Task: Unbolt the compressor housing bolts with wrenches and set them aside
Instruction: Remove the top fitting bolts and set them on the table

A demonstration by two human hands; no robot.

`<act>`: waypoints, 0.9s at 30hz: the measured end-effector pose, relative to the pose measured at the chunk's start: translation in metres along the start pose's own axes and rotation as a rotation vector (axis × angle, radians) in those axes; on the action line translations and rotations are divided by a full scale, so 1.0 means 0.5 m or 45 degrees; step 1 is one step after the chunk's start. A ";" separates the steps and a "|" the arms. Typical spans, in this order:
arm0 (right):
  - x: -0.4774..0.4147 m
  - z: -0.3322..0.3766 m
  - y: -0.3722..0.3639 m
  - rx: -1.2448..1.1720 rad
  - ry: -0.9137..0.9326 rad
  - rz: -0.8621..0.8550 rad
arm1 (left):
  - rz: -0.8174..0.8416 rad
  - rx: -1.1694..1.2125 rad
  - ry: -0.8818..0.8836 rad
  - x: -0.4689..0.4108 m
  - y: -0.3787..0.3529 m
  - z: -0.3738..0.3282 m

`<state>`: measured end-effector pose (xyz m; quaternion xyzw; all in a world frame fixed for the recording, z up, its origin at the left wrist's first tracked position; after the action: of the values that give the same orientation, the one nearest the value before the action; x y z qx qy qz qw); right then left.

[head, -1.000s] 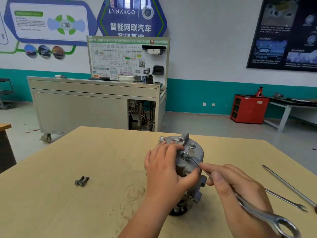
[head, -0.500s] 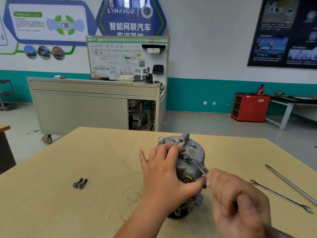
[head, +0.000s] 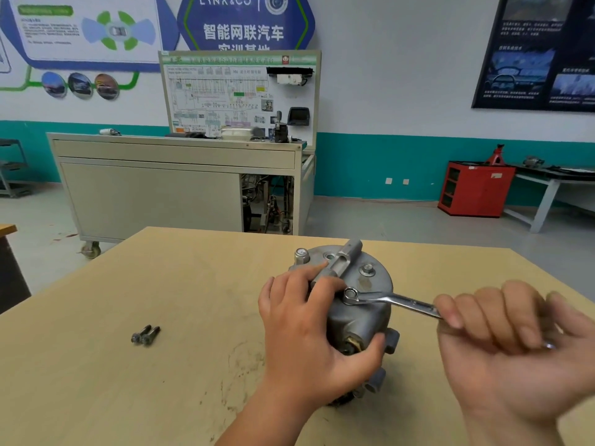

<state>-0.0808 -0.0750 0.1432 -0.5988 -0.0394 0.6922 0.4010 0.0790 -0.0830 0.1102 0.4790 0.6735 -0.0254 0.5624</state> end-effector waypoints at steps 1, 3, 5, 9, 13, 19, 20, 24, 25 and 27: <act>-0.007 0.006 0.012 0.094 -0.078 -0.088 | 0.000 0.007 -0.017 0.002 0.001 0.001; -0.032 0.003 0.030 0.099 -0.214 -0.165 | 0.015 0.009 -0.012 -0.002 0.001 0.001; -0.062 -0.012 0.055 0.065 -0.334 -0.259 | 0.037 0.014 0.015 -0.010 0.001 -0.001; -0.122 -0.068 0.120 0.212 -0.480 -0.627 | 0.052 0.019 0.028 -0.018 0.002 -0.001; -0.181 -0.127 0.148 0.976 -0.754 -0.538 | 0.045 0.021 0.023 -0.017 0.003 -0.001; -0.261 -0.229 0.086 1.809 -1.133 0.227 | 0.061 0.005 0.021 -0.020 0.005 -0.004; -0.265 -0.245 0.075 1.783 -1.195 0.319 | 0.065 0.004 0.021 -0.020 0.005 -0.004; -0.280 -0.262 0.050 1.876 -1.339 0.582 | 0.053 0.041 0.028 -0.018 0.005 -0.001; -0.283 -0.259 0.048 1.928 -1.337 0.615 | 0.045 0.065 0.041 -0.018 0.005 -0.001; -0.286 -0.255 0.041 1.925 -1.304 0.626 | 0.027 0.080 0.056 -0.016 0.005 0.000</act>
<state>0.0130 -0.2292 0.2105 0.2051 0.3758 0.7780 0.4598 0.0798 -0.0868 0.1178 0.5041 0.6794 -0.0299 0.5323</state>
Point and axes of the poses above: each hand's wrist, its own x-axis away from the middle knuckle, its own y-axis out of the back of the hand, z = x × y, the point moved 3 cm from there along -x, towards the middle knuckle, and after that the axes turned 14 degrees about z, right-handed, at the moved point
